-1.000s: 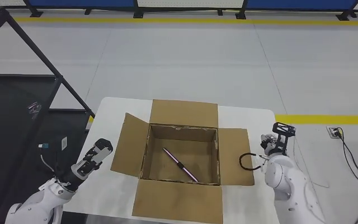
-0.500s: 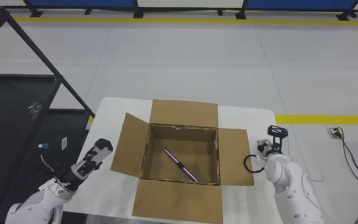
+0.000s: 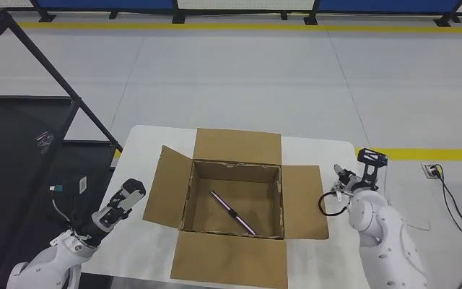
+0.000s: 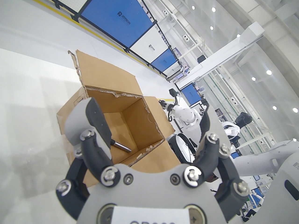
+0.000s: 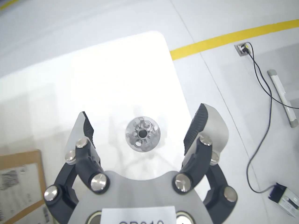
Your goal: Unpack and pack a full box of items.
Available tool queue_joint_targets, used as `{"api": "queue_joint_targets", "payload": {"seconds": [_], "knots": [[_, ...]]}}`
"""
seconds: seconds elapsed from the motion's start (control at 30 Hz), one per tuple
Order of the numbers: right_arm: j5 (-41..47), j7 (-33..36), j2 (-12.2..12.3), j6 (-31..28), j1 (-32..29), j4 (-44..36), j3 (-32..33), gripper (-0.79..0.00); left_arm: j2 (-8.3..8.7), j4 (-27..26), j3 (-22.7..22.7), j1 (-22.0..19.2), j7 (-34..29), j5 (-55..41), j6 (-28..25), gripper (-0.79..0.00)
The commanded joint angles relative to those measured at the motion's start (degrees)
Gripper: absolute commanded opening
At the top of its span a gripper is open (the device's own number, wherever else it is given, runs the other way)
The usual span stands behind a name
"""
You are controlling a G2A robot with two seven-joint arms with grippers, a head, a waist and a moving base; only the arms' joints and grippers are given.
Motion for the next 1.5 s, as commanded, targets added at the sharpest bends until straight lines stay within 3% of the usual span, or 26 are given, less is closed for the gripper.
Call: {"api": "queue_joint_targets", "payload": {"seconds": [0.0, 0.07, 0.17, 0.27, 0.37, 0.53, 0.77, 0.93, 1.1, 1.2, 1.23, 1.33, 1.47], "knots": [[-0.43, -3.36, -0.19, 2.97, -3.47, -9.58, 0.12, 0.0, 0.0, 0.0, 0.0, 0.0, 0.0, 0.0, 0.0, 0.0], [-1.71, -5.99, -0.55, 6.74, -7.0, -18.51, -1.43, 0.0, 0.0, 0.0, 0.0, 0.0, 0.0, 0.0, 0.0, 0.0], [-2.51, -8.43, -0.79, 4.78, -11.58, -29.94, -5.11, 0.0, 0.0, 0.0, 0.0, 0.0, 0.0, 0.0, 0.0, 0.0], [-5.44, -5.01, -0.43, -6.08, -13.88, -35.72, -10.79, 0.0, 0.0, 0.0, 0.0, 0.0, 0.0, 0.0, 0.0, 0.0], [-10.48, 2.13, -0.04, -17.34, -12.01, -35.59, -16.77, 0.0, 0.0, 0.0, 0.0, 0.0, 0.0, 0.0, 0.0, 0.0], [-18.08, 13.61, -1.26, -22.17, -3.07, -25.25, -30.05, 0.0, 0.0, 0.0, 0.0, 0.0, 0.0, 0.0, 0.0, 0.0], [-10.81, 28.41, -5.64, -21.47, 13.51, -4.19, -42.2, 0.0, 0.0, 0.0, 0.0, 0.0, 0.0, 0.0, 0.0, 0.0], [-6.4, 32.53, -9.29, -19.7, 22.83, 9.76, -48.53, 0.0, 0.0, 0.0, 0.0, 0.0, 0.0, 0.0, 0.0, 0.0], [-1.68, 33.2, -12.47, -19.96, 28.35, 21.42, -52.31, 0.0, 0.0, 0.0, 0.0, 0.0, 0.0, 0.0, 0.0, 0.0], [-0.02, 33.81, -14.0, -19.04, 30.37, 26.66, -53.54, -0.108, 0.0, 0.0, 0.0, 0.0, 0.0, 0.0, 0.0, 0.0], [0.81, 33.52, -14.44, -19.02, 30.8, 28.07, -53.74, -0.212, 0.0, 0.0, 0.0, 0.0, 0.0, 0.0, 0.0, 0.0], [2.12, 32.84, -15.57, -19.3, 31.79, 31.77, -54.46, -0.345, 0.0, 0.0, 0.0, 0.0, 0.0, 0.0, 0.0, 0.0], [3.2, 32.56, -16.82, -19.58, 32.63, 35.76, -55.23, -0.413, 0.0, 0.0, 0.0, 0.0, 0.0, 0.0, 0.0, 0.0]]}}
